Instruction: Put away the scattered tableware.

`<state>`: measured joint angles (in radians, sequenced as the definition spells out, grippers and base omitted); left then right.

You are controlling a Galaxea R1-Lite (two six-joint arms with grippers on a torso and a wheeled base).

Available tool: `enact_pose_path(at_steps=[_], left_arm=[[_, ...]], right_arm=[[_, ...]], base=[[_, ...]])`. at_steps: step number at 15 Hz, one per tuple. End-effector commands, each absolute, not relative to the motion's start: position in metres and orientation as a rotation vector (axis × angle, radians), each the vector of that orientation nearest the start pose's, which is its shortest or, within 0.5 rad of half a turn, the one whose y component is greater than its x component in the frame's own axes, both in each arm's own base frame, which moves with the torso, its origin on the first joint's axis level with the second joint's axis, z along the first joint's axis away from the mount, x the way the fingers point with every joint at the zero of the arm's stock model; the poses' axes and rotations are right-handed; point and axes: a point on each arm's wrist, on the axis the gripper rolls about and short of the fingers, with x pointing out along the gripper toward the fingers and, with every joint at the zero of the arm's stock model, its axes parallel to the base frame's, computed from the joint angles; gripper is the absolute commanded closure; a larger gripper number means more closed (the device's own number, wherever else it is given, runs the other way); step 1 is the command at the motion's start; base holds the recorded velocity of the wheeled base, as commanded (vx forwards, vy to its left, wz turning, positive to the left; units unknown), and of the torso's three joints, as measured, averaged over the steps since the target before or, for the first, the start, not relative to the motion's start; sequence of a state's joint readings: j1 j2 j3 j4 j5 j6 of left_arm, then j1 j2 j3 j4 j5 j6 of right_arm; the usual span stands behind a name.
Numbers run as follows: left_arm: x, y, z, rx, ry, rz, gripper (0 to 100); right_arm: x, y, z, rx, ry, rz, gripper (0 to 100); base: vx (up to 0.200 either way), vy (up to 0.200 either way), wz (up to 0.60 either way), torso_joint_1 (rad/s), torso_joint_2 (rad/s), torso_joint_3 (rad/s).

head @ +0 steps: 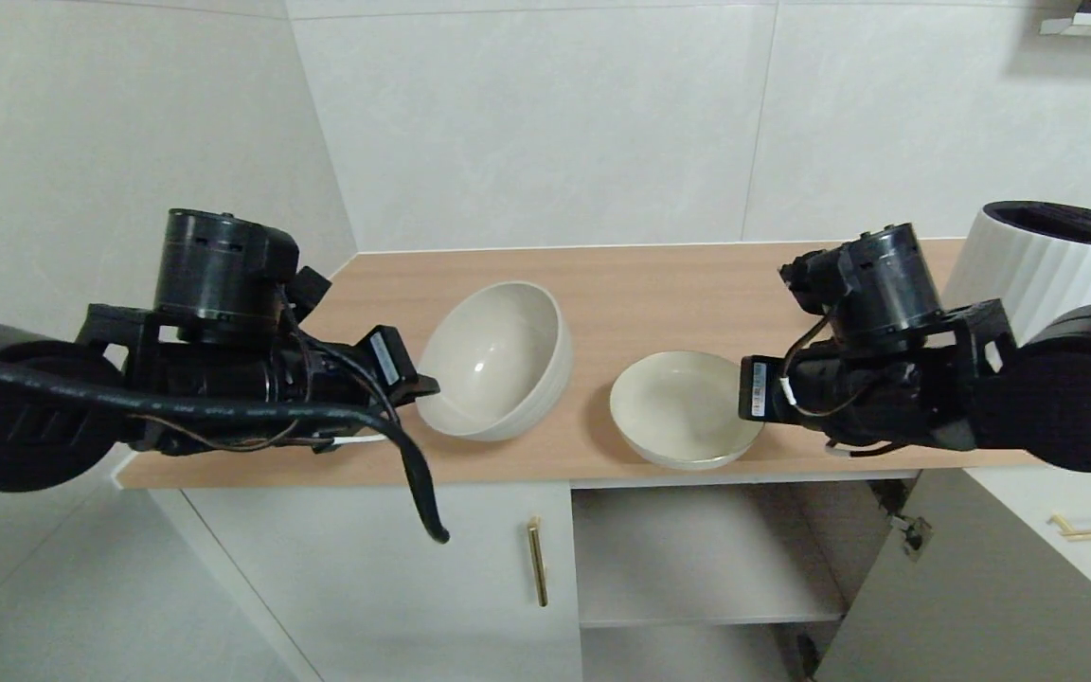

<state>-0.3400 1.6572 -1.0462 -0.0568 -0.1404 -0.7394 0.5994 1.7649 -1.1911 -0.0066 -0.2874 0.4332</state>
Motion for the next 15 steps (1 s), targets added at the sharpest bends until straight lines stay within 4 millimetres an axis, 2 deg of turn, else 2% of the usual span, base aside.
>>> enact_pose_path(at_steps=[1,2,3,4,5,6,9,14,15], left_arm=[[0.242,-0.089,0.217,-0.599,0.656,-0.274,100],[0.229,-0.084,0.218,-0.581,0.646,-0.284,100],[0.224,-0.083,0.220,-0.571,0.637,-0.291,100],[0.208,-0.077,0.224,-0.522,0.611,-0.313,100],[0.203,-0.076,0.224,-0.490,0.616,-0.321,100],[0.190,-0.072,0.221,-0.375,0.655,-0.341,100],[0.177,-0.072,0.220,-0.312,0.697,-0.370,100],[0.181,-0.077,0.213,-0.299,0.734,-0.376,100],[0.182,-0.077,0.213,-0.299,0.735,-0.374,100]], right_arm=[[0.233,0.163,0.240,0.213,0.546,0.292,100],[0.220,0.157,0.244,0.208,0.555,0.307,100],[0.214,0.154,0.246,0.204,0.563,0.313,100],[0.191,0.148,0.246,0.176,0.602,0.342,100],[0.185,0.147,0.243,0.163,0.625,0.351,100],[0.178,0.143,0.234,0.140,0.661,0.354,100],[0.176,0.142,0.222,0.122,0.708,0.364,100],[0.179,0.144,0.210,0.100,0.747,0.351,100],[0.180,0.145,0.208,0.096,0.753,0.347,100]], base=[[0.000,0.000,0.00,0.000,0.00,0.000],[0.000,0.000,0.00,0.000,0.00,0.000],[0.000,0.000,0.00,0.000,0.00,0.000],[0.000,0.000,0.00,0.000,0.00,0.000],[0.000,0.000,0.00,0.000,0.00,0.000],[0.000,0.000,0.00,0.000,0.00,0.000],[0.000,0.000,0.00,0.000,0.00,0.000],[0.000,0.000,0.00,0.000,0.00,0.000],[-0.200,0.000,0.00,-0.002,0.00,0.002]])
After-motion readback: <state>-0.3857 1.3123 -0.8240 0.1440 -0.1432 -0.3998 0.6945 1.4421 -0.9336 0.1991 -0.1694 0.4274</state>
